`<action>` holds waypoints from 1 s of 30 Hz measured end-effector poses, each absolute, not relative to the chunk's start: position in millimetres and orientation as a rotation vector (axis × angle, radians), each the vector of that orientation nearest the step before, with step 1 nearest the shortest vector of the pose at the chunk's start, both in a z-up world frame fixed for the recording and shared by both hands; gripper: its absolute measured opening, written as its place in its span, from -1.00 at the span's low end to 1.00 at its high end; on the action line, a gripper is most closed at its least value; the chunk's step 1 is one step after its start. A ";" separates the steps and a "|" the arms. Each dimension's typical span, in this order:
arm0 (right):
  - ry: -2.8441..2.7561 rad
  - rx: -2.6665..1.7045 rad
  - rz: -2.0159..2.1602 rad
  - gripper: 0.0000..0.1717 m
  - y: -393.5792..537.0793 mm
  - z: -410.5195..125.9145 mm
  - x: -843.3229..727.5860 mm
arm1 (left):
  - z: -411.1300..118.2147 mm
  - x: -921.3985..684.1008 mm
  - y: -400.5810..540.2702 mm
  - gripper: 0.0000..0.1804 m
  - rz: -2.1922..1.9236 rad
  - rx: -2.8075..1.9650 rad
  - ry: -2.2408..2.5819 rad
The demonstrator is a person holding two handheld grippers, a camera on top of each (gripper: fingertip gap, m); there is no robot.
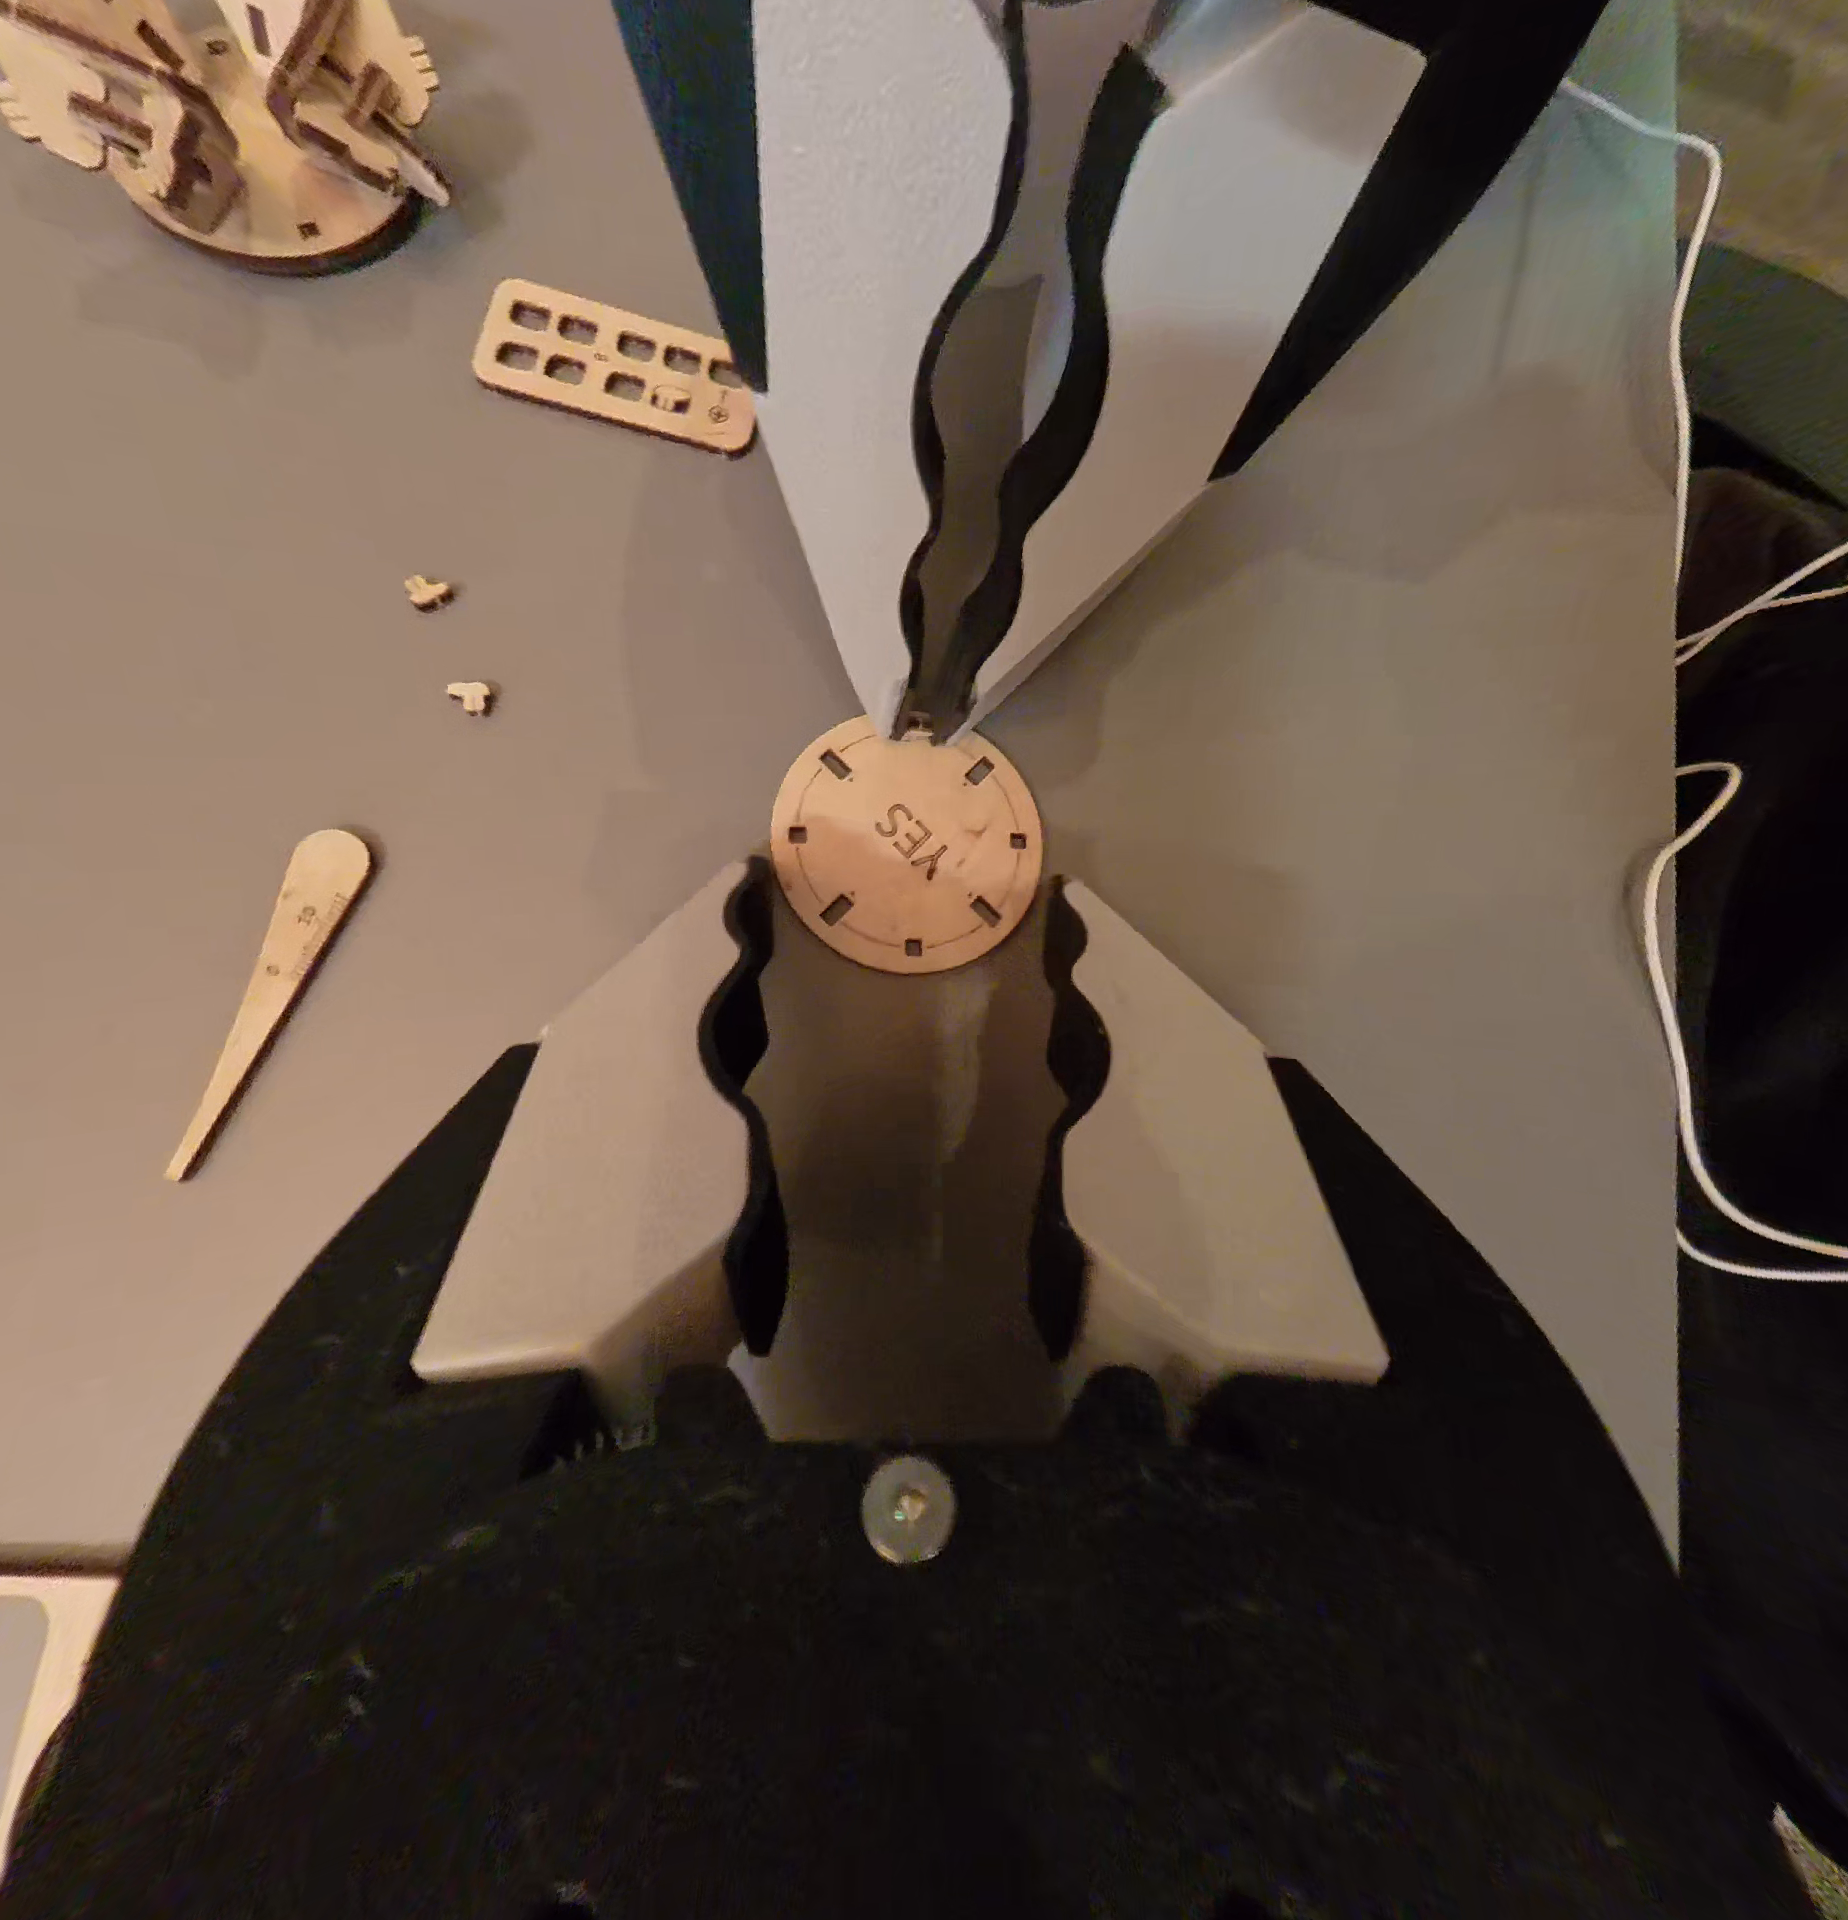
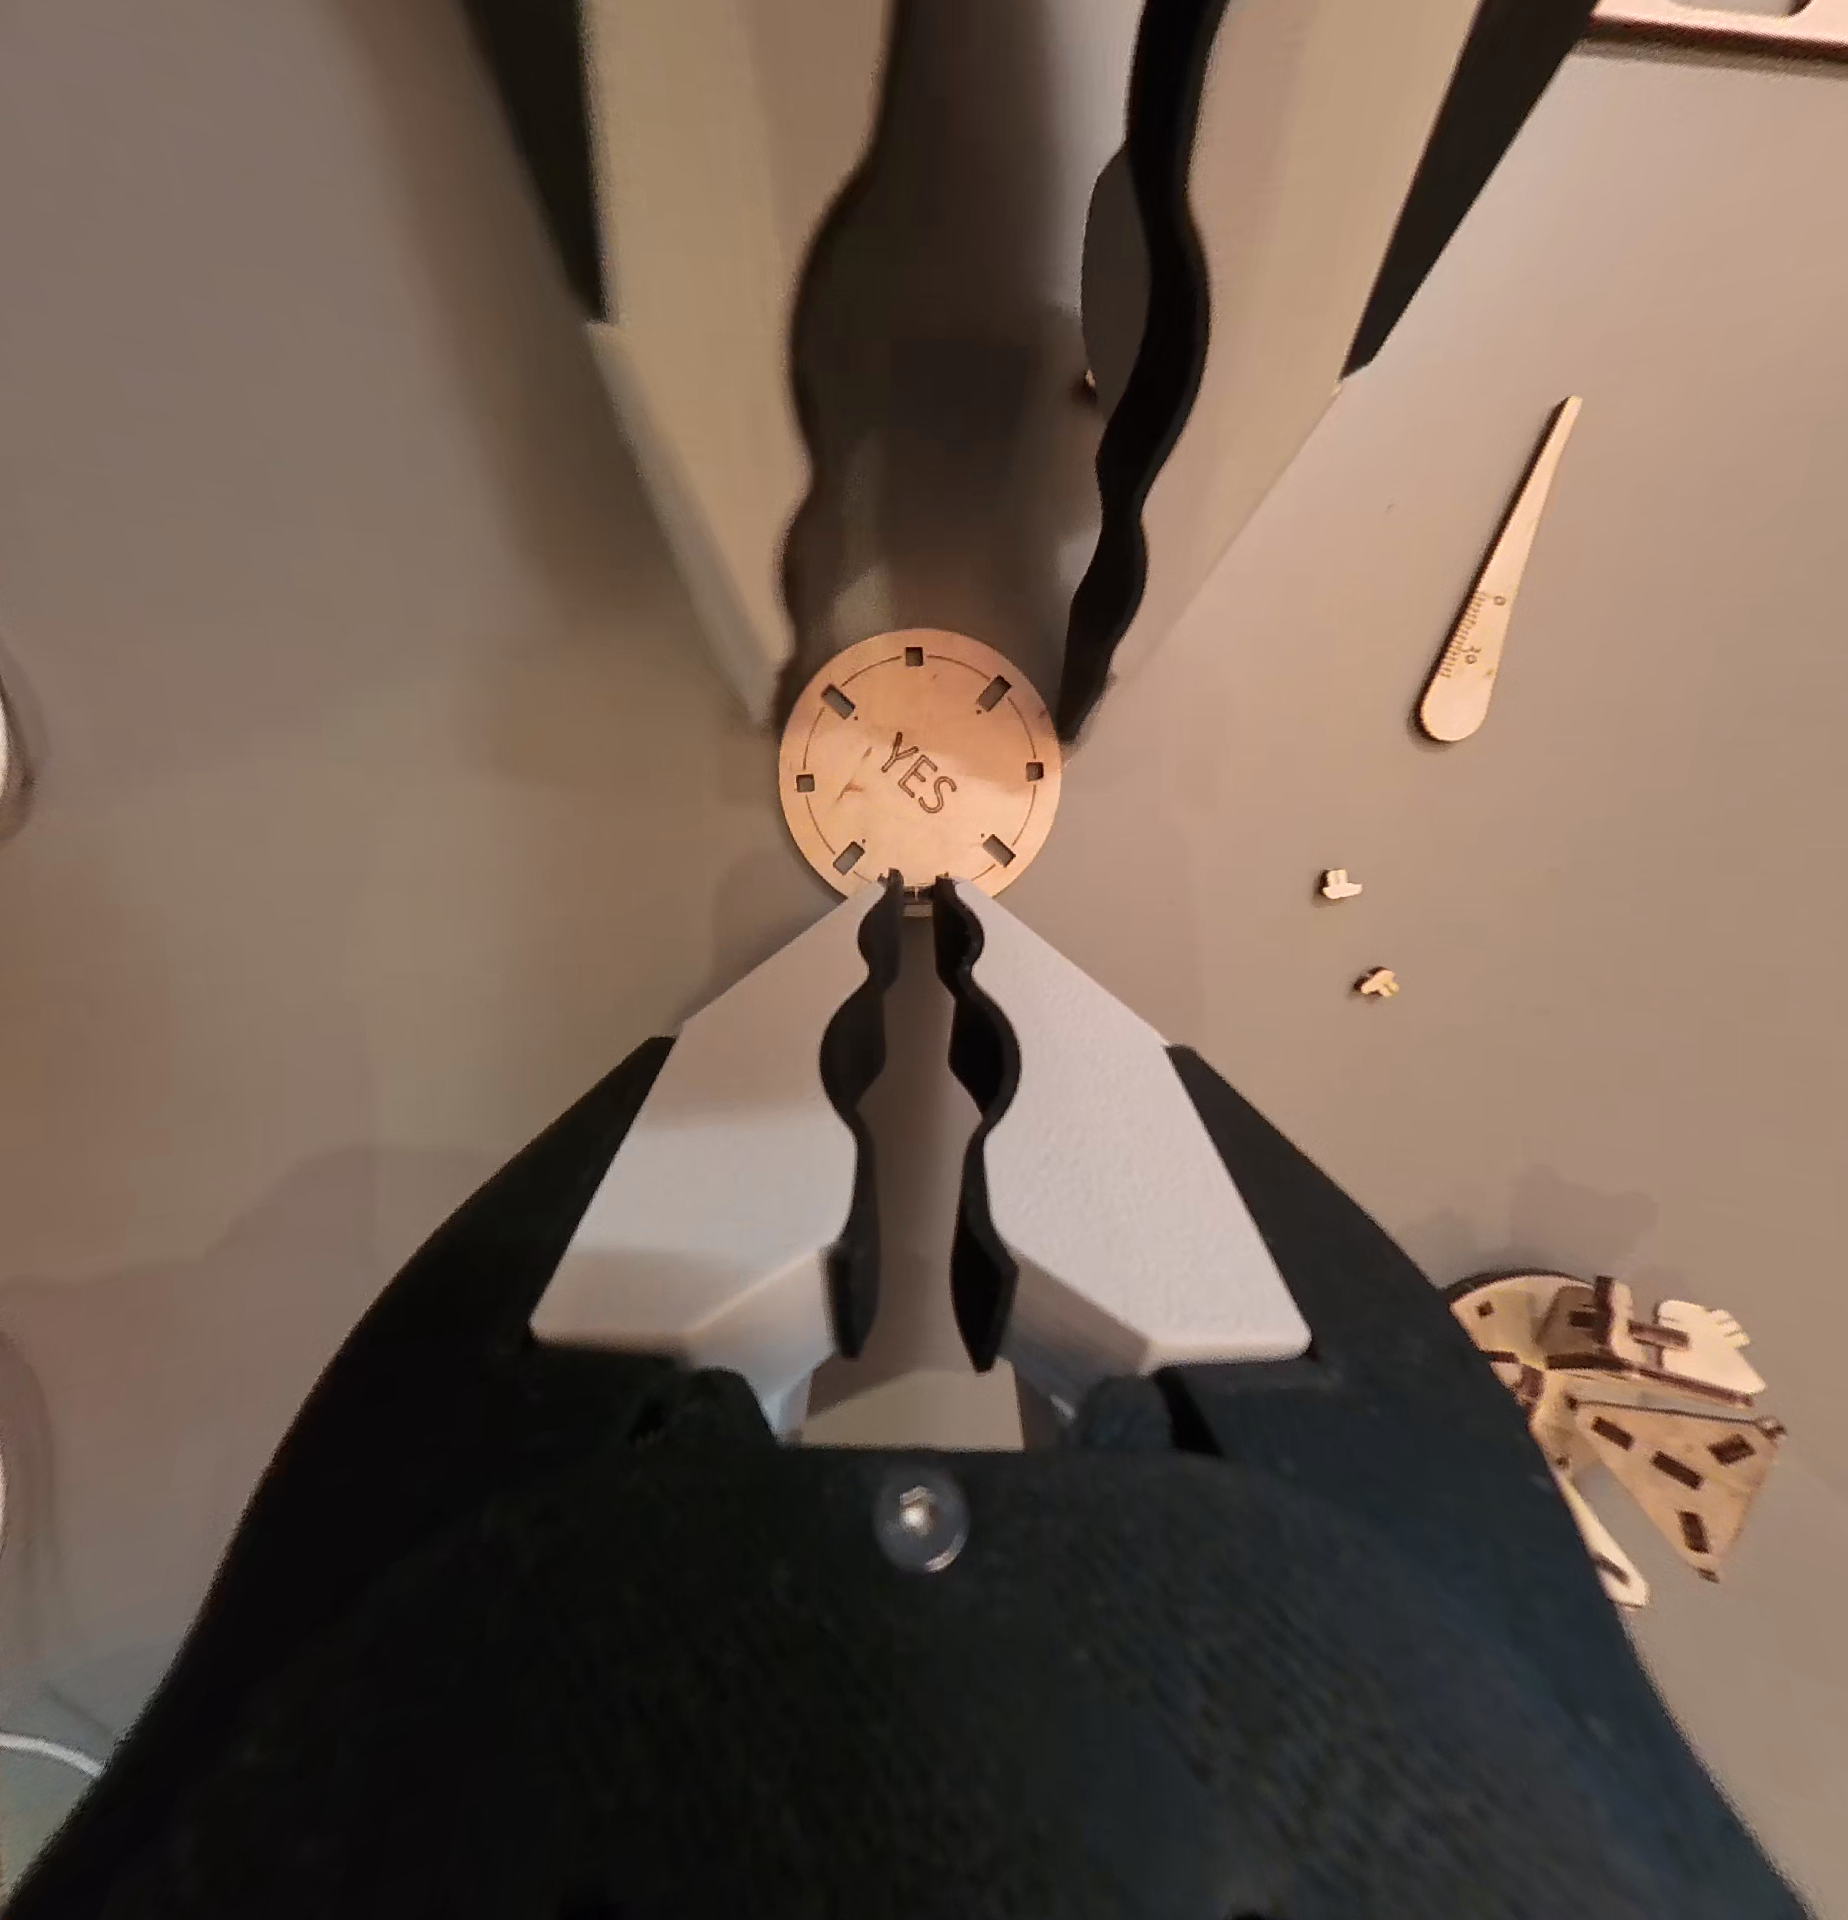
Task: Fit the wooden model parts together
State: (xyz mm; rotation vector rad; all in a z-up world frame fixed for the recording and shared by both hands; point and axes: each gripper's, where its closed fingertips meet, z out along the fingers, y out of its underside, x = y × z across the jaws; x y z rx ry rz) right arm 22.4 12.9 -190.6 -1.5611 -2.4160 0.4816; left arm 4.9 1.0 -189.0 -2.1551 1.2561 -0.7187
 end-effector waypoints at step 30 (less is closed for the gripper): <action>-1.855 -1.648 0.688 -1.00 22.2 -178.0 21.8 | -184.5 10.4 8.4 -0.39 -0.586 -2.073 1.274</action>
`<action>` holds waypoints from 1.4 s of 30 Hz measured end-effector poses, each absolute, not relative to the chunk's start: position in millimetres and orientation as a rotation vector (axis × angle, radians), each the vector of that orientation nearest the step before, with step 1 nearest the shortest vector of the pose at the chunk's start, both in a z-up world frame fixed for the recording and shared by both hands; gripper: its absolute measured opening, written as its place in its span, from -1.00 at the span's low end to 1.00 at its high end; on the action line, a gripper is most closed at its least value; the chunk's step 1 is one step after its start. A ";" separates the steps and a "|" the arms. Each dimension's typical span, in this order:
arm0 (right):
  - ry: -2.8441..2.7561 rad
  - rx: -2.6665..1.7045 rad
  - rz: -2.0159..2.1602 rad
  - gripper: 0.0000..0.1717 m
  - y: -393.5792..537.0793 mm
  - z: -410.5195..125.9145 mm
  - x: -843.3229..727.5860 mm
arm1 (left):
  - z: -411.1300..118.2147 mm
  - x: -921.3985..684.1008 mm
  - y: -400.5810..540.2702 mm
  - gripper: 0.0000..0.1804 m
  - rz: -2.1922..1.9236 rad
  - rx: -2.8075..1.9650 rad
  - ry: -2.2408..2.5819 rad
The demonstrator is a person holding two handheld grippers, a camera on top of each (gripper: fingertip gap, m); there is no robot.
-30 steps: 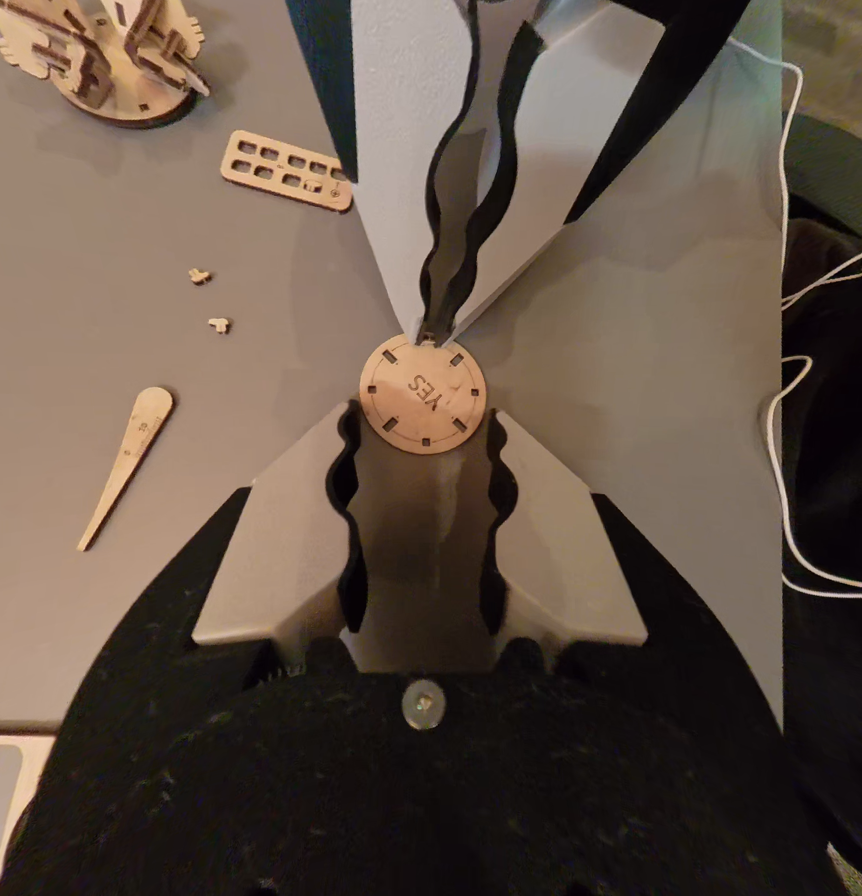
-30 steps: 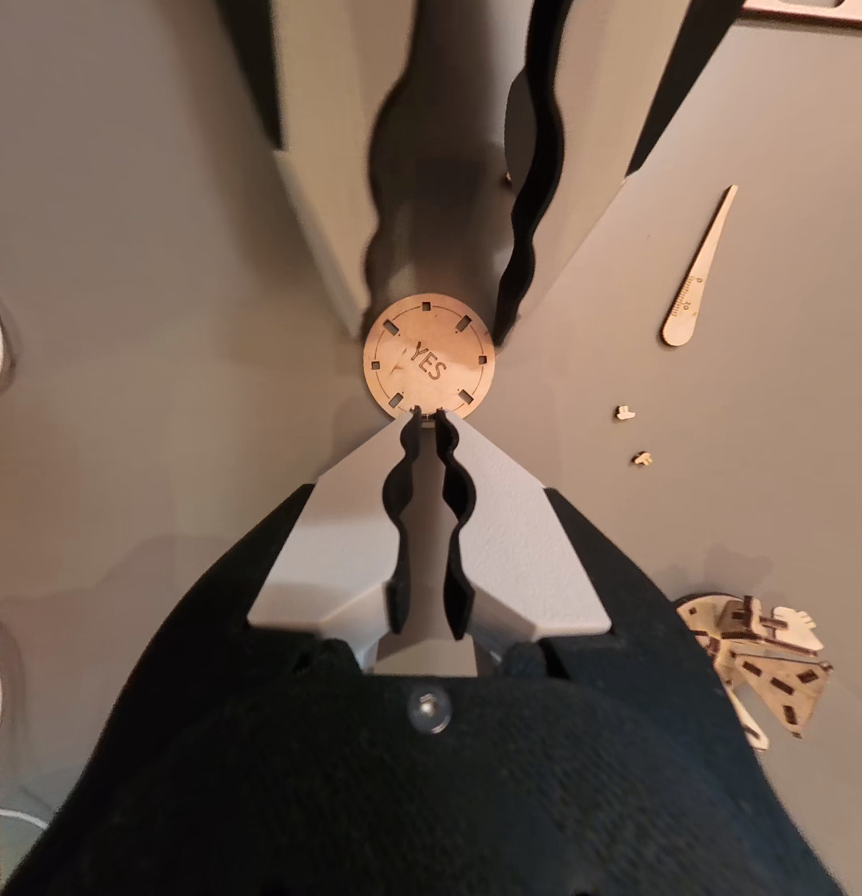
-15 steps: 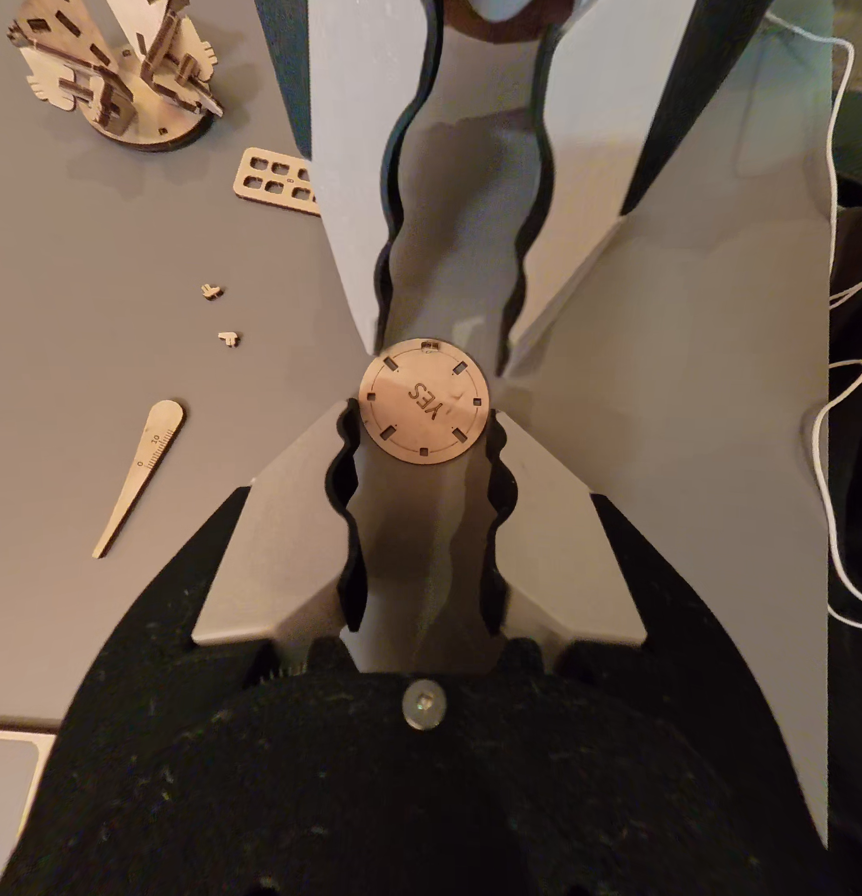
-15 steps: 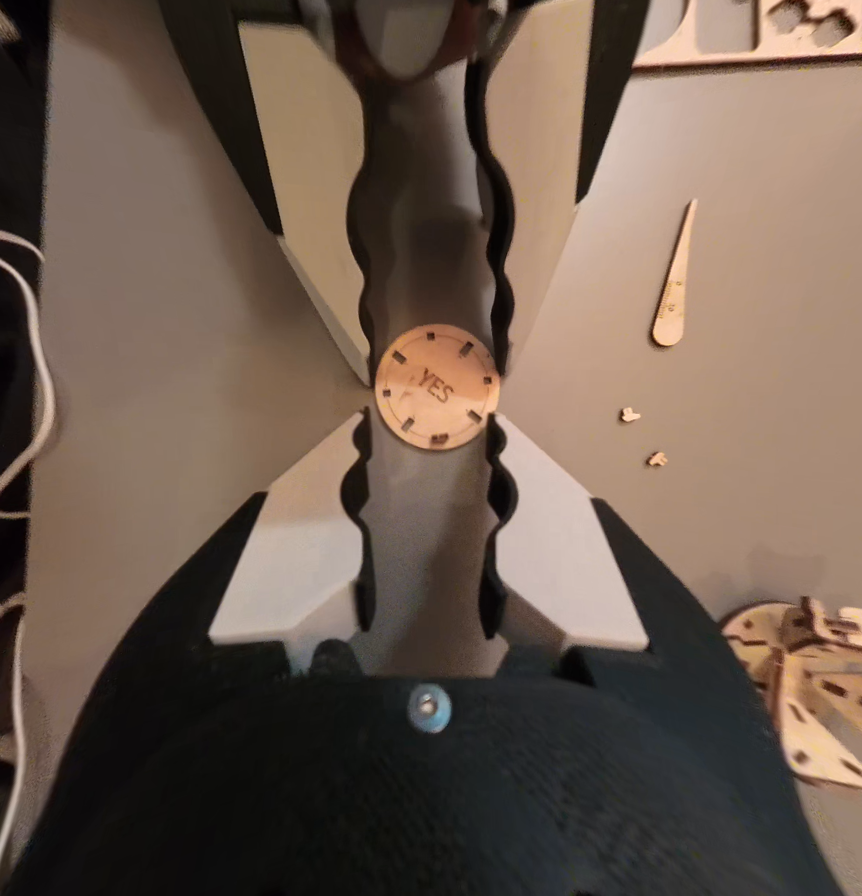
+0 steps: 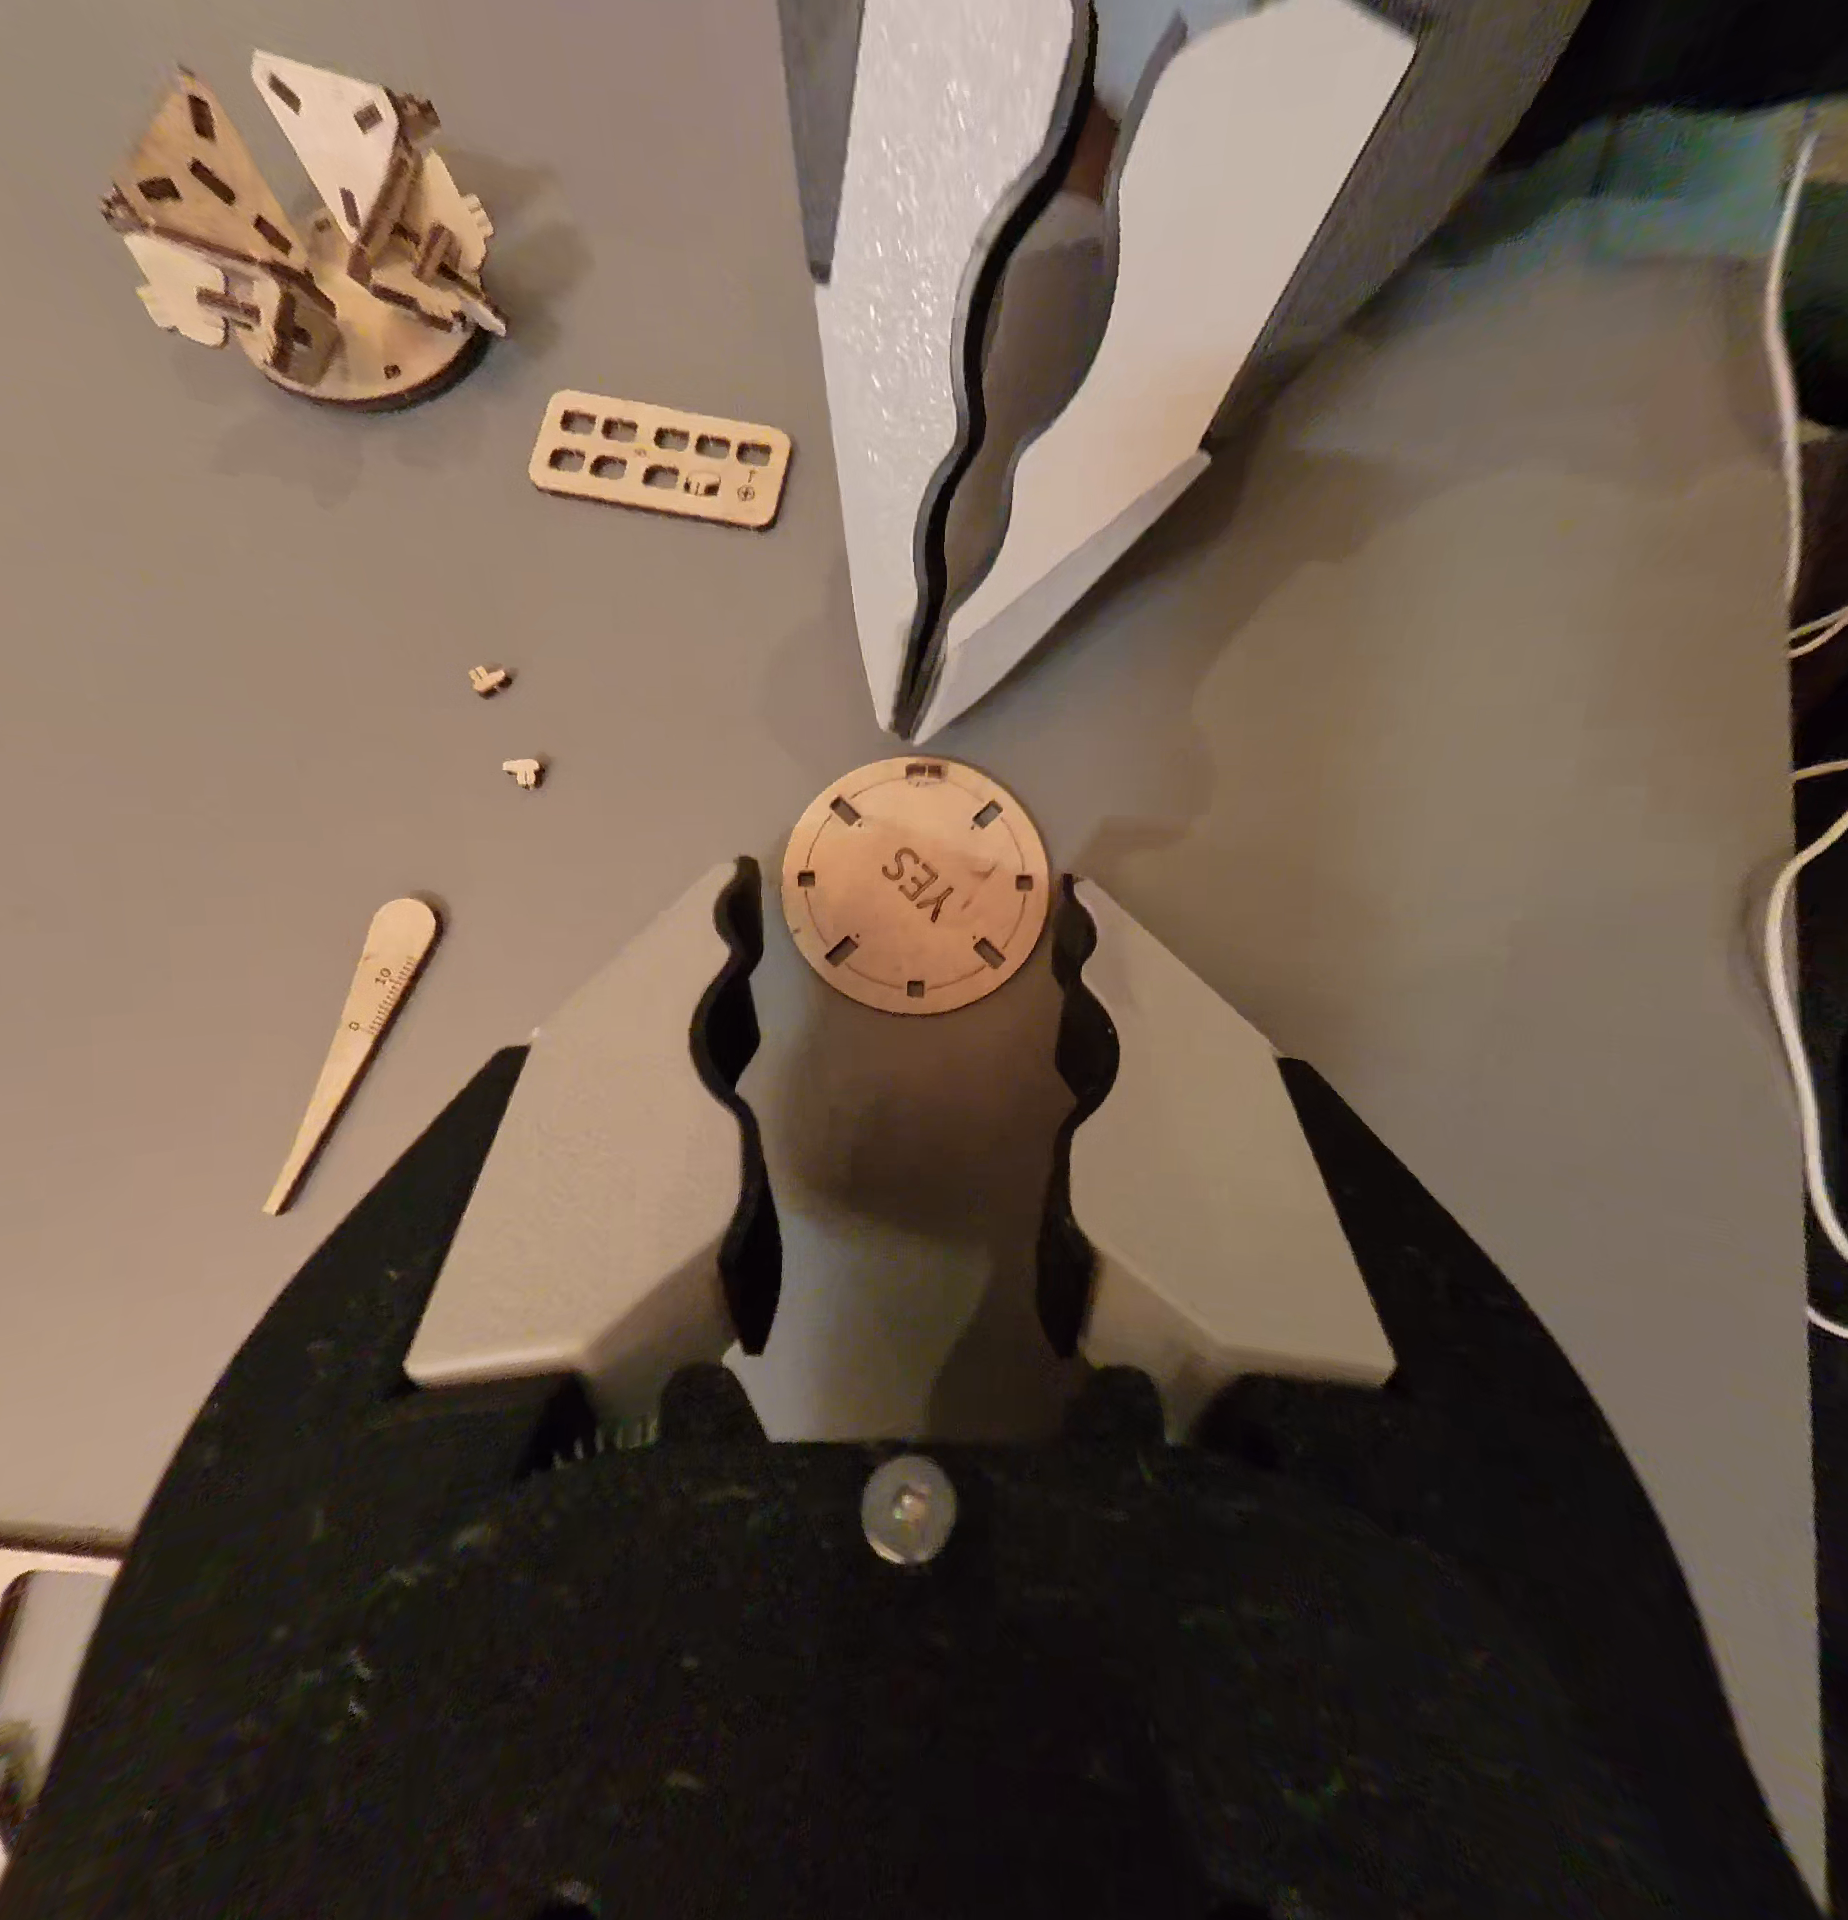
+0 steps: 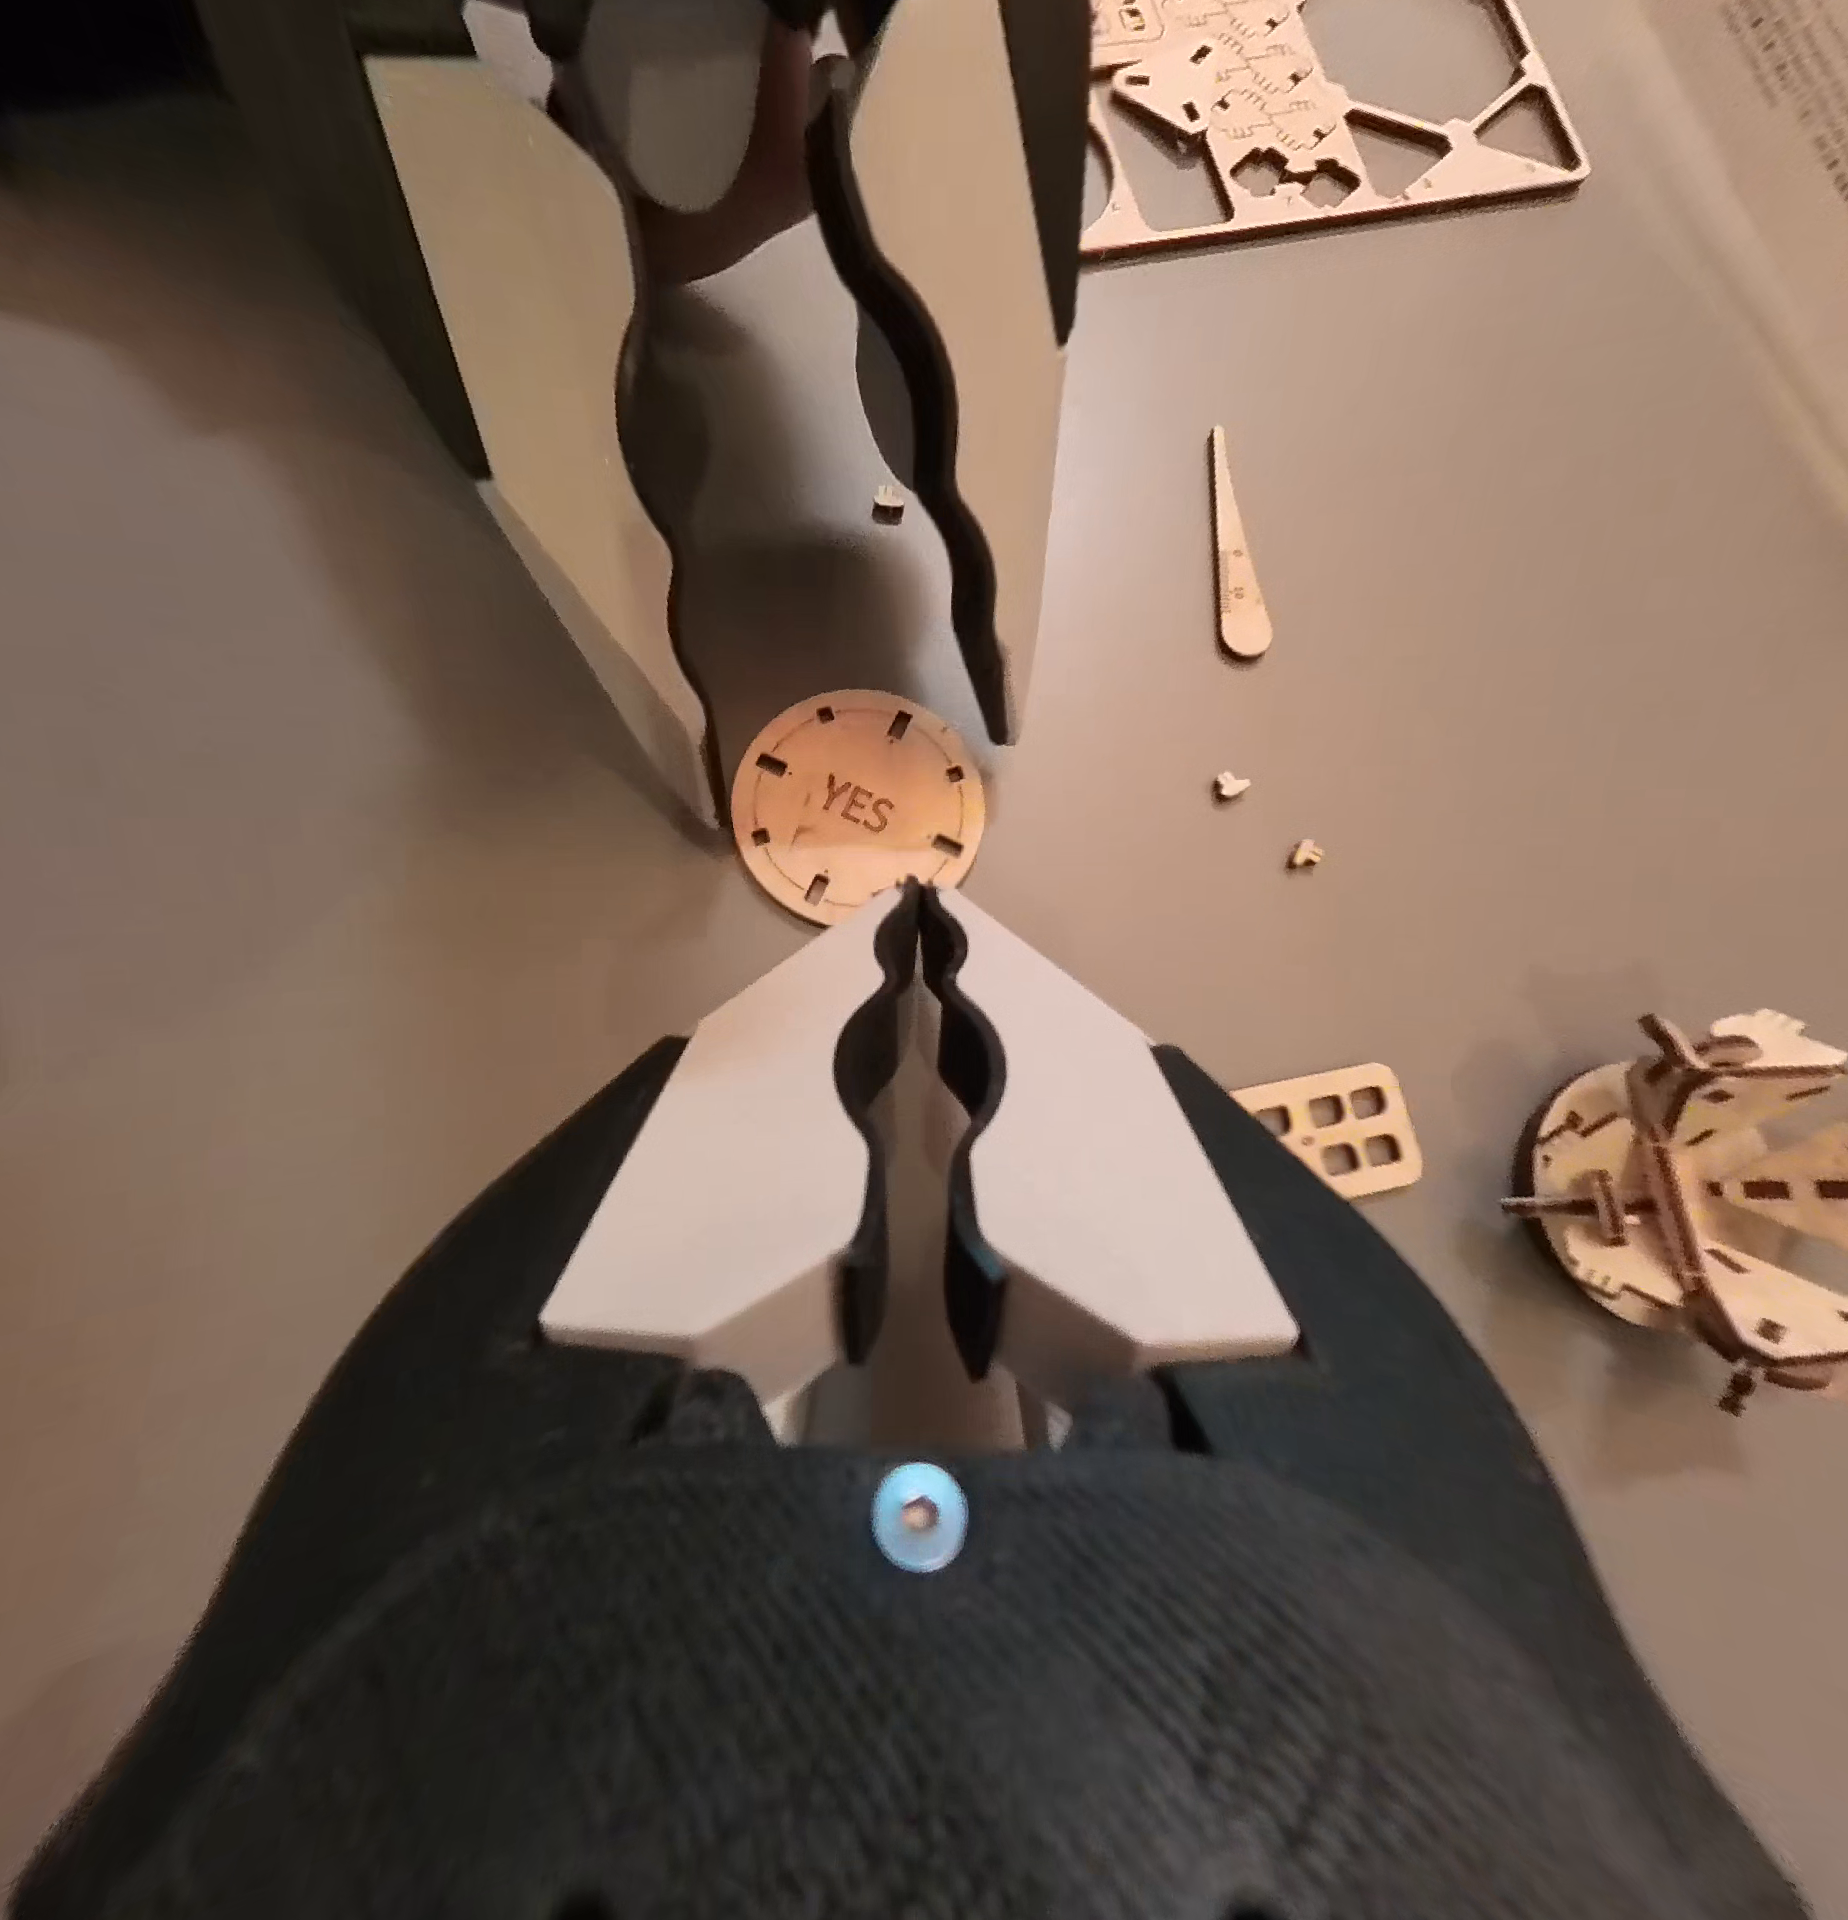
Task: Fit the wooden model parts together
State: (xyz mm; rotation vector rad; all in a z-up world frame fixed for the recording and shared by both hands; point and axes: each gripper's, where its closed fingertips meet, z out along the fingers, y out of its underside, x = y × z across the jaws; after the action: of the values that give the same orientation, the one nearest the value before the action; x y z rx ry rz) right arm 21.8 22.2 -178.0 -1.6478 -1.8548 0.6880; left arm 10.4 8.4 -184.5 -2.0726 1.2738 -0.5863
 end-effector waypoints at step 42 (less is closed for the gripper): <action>-1.777 -1.617 0.679 -0.87 16.9 -183.3 15.7 | -190.3 14.1 8.1 -1.00 -0.707 -2.137 1.201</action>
State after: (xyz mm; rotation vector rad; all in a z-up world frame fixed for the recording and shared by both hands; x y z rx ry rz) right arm 15.7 16.9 -183.3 -1.6168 -1.7774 0.6789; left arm 14.1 8.1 -190.3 -2.1374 1.2009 -0.7069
